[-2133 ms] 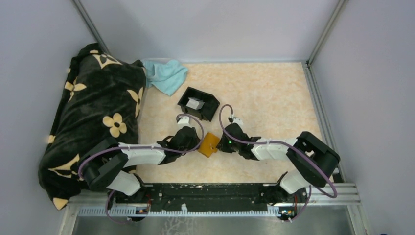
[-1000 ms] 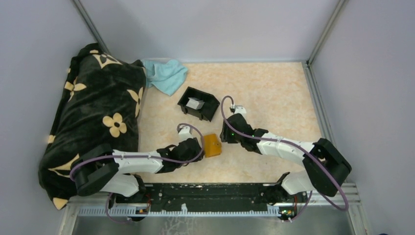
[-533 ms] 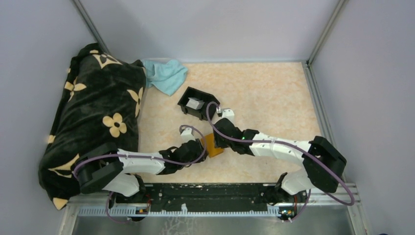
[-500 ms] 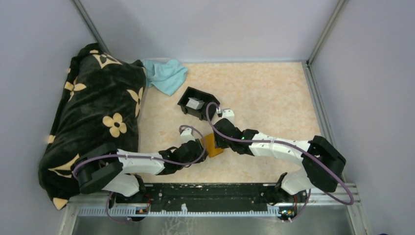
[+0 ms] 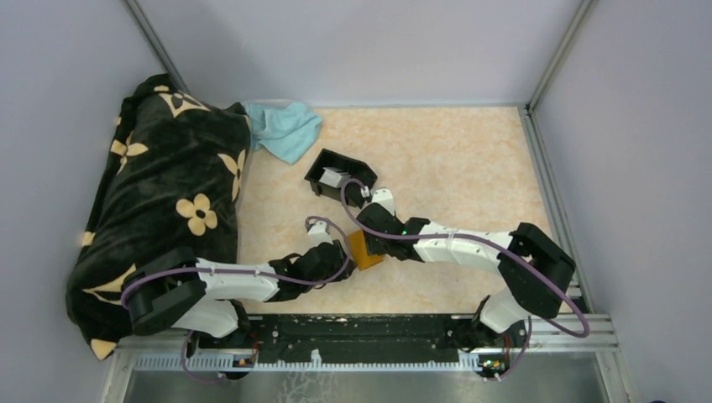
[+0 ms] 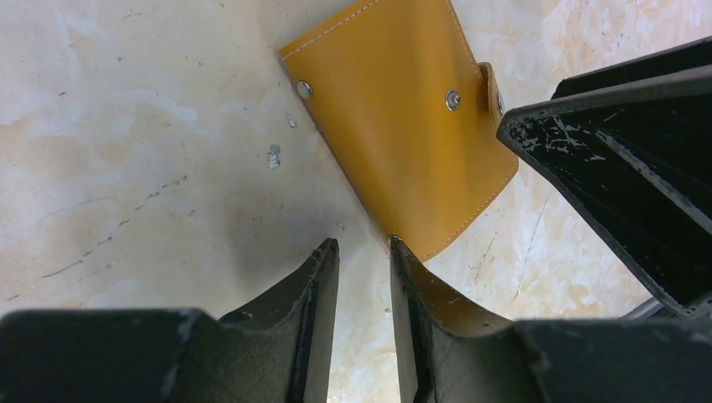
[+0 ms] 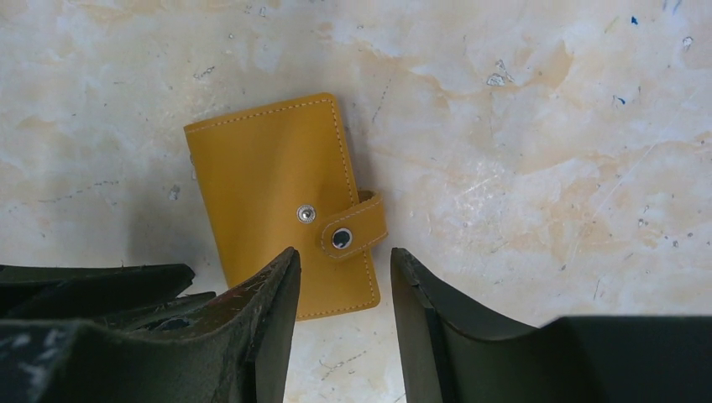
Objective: Put the credit cards into the card holder
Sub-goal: Close the card holder at the center of the board.
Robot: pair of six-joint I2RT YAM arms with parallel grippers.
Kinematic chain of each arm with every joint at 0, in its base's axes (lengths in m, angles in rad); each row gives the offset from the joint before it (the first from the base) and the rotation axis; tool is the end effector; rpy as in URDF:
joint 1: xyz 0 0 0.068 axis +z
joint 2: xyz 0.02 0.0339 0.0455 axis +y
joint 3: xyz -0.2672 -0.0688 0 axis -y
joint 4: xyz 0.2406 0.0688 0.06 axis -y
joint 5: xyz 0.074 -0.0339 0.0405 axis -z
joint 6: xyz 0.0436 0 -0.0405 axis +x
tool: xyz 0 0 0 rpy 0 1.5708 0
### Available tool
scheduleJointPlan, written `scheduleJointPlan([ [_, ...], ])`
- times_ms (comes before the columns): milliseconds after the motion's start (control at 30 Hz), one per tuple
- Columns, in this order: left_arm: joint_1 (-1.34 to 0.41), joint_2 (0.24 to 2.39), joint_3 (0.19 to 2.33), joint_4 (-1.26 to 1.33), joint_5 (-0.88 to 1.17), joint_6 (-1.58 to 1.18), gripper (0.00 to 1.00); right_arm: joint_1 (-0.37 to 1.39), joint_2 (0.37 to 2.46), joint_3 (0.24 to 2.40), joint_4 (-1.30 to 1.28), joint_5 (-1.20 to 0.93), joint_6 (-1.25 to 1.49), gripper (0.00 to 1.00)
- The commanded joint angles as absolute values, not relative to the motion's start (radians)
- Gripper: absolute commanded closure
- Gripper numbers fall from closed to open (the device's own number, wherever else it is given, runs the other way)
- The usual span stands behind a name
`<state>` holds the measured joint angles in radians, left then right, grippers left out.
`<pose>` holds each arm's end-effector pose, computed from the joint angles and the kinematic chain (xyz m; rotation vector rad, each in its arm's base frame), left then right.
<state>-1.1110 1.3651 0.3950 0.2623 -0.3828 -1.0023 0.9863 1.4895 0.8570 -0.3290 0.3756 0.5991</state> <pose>0.1202 -0.2059 0.1361 -0.0802 2.3150 -0.7051 0.1752 0.2359 0.1920 -0.3273 2.4292 0.2216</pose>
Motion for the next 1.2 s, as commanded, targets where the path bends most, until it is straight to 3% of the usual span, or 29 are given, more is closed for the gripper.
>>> scheduleJointPlan([
  [0,-1.121,1.373,0.358,0.173,-0.358,-1.002,0.63,0.997,1.515,0.920,-0.322,0.406,0.570,0.56],
  [600,-1.121,1.368,0.346,0.190,-0.356,-1.012,0.63,1.012,1.606,0.983,-0.355,0.426,0.539,0.60],
  [1167,-1.121,1.370,0.347,0.190,-0.362,-1.012,0.62,1.022,1.629,1.008,-0.385,0.470,0.523,0.72],
])
